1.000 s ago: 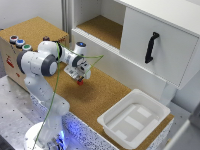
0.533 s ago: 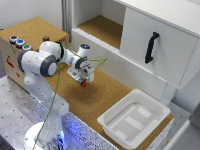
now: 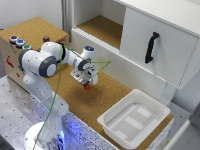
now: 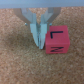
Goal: Slide the pink block towards the right
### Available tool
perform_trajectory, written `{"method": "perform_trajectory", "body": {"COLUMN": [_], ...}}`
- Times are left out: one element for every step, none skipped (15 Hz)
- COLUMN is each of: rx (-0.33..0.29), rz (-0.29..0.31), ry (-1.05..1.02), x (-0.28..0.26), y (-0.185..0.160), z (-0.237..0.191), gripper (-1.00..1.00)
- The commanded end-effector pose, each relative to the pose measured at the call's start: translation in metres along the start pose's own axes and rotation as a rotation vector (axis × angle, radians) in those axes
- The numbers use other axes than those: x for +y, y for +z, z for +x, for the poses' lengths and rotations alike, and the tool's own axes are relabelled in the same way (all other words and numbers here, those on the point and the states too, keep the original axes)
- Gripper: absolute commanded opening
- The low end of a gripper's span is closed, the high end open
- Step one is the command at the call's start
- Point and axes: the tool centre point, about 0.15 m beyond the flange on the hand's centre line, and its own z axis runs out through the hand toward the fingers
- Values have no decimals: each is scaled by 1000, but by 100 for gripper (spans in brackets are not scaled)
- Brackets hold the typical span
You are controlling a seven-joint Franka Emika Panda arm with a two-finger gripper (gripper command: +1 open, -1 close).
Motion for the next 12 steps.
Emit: {"method": "perform_trajectory", "body": {"rx": [4, 4, 6, 9, 10, 10, 10, 9, 10, 16, 20, 24], "rz": [6, 13, 23, 26, 30, 33, 37, 41, 48, 53, 58, 62], "ry": [1, 5, 11, 12, 12, 11, 11, 13, 14, 14, 13, 14], "x": [34, 40, 48, 53, 60, 67, 72, 80, 85, 90, 94, 99], "y": [-5, -5, -6, -7, -8, -7, -7, -5, -4, -5, -5, -5], "z": [-5, -7, -9, -10, -12, -13, -14, -14, -14, -13, -12, -10], "gripper": [-100, -100, -100, -100, -100, -100, -100, -100, -100, -100, -100, -100]}}
